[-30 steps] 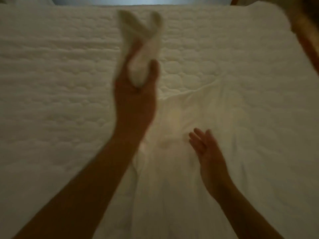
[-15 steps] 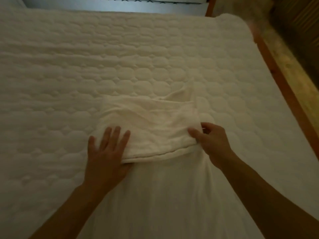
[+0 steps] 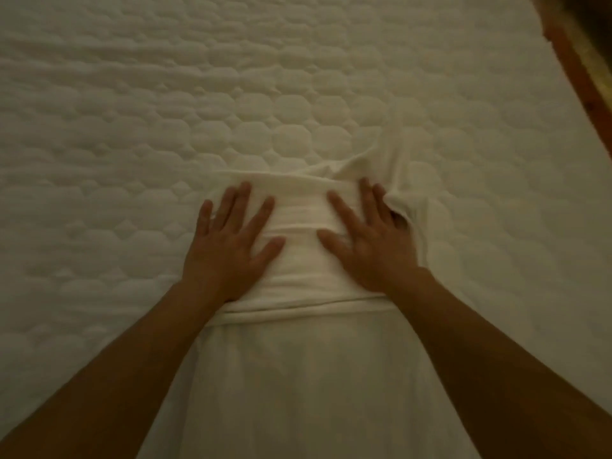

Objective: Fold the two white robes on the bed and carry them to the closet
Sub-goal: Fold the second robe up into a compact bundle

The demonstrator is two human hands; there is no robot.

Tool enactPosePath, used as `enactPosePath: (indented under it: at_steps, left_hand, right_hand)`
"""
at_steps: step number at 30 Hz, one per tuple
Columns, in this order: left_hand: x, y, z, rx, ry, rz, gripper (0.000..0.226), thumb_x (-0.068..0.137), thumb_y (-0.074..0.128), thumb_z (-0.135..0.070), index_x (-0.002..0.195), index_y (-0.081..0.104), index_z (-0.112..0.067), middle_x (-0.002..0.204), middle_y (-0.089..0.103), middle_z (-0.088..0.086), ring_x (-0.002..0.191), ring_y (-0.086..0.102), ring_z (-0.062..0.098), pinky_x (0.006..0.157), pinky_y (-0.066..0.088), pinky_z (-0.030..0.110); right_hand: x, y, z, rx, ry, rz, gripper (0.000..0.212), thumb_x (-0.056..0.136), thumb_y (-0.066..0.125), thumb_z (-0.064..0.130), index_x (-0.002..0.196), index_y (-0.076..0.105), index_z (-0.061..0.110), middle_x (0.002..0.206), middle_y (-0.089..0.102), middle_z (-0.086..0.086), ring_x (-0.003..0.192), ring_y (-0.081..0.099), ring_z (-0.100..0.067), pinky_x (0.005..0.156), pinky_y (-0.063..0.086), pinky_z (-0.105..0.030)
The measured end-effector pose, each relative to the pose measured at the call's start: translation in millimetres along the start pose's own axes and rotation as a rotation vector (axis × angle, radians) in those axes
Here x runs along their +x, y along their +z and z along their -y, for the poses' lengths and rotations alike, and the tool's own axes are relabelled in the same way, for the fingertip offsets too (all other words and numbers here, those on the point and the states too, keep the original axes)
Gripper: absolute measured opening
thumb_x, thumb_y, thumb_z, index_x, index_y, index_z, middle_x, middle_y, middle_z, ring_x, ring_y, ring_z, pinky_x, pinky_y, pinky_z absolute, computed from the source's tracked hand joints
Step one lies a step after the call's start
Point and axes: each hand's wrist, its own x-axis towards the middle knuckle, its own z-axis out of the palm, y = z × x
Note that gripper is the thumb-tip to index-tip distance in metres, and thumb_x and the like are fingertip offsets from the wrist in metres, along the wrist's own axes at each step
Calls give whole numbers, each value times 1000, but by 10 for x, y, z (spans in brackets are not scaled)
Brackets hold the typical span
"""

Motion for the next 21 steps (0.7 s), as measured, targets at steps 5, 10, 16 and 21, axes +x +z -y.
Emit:
enactPosePath:
  at_steps: [5,10,16,21]
  left_hand:
    - [50,48,112,-86,32,19,75,89,15,-75,157,5,-44,169,-2,1,155,0,23,124,0,49]
    - [-152,-42,150,-90,-9,40,79,86,10,-76,158,3,-42,169,-6,-2,155,-5,19,124,-1,49]
    - [-1123,-212,274,-668,-345,121,67,102,37,-54,159,13,-30,167,12,7,152,17,23,118,13,29]
    - [-2897,-282,-104,-745,-552,43,58,93,60,-48,133,61,-6,131,63,14,122,58,30,105,41,35]
  right_hand:
    - [-10,77,-173,-34,74,-40,79,85,19,86,155,6,51,168,-5,-11,155,-4,-29,124,-5,-49]
    - [-163,-95,-541,39,319,68,80,85,22,87,153,-4,54,167,-12,-10,155,-8,-26,123,0,-53]
    - [-1215,-414,-949,403,368,53,78,96,32,71,150,40,16,152,44,-15,138,42,-30,111,34,-41]
    - [-2843,-558,-680,684,652,123,60,82,53,76,70,72,21,71,71,5,80,68,-23,78,50,-31]
